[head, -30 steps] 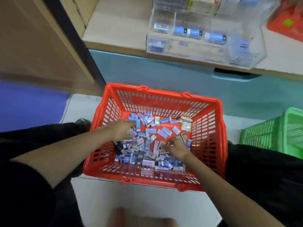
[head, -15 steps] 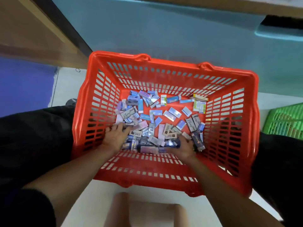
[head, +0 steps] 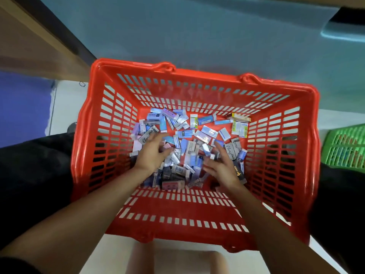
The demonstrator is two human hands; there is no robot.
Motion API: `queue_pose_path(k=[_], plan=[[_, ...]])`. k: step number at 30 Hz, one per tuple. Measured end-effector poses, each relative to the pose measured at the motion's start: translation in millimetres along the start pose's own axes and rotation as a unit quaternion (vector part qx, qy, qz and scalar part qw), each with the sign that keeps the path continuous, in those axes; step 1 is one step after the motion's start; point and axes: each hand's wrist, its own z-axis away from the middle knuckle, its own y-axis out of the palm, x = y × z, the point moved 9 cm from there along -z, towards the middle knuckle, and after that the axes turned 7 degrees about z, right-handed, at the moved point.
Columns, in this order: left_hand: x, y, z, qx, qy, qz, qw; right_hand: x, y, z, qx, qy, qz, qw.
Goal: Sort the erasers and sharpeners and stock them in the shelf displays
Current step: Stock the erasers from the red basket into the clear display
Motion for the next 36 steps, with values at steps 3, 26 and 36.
queue_pose_path(k=[3, 26, 36], plan=[[10.4, 3.5, 0.1, 0.031, 0.043, -0.133, 0.99, 13.5, 3.9, -2.1, 0.011, -0.069, 0.25, 0.966], [10.7, 14.7, -19.6, 0.041, 0.007, -0.332, 0.942, -5.2, 21.9, -10.9, -0.077, -0.077, 0.234, 0.966], [10.9, 13.9, 1.9, 0.123, -0.062, -0.158, 0.978, 8.6, 25.6, 6.7, -0.03, -0.004, 0.104, 0.994]])
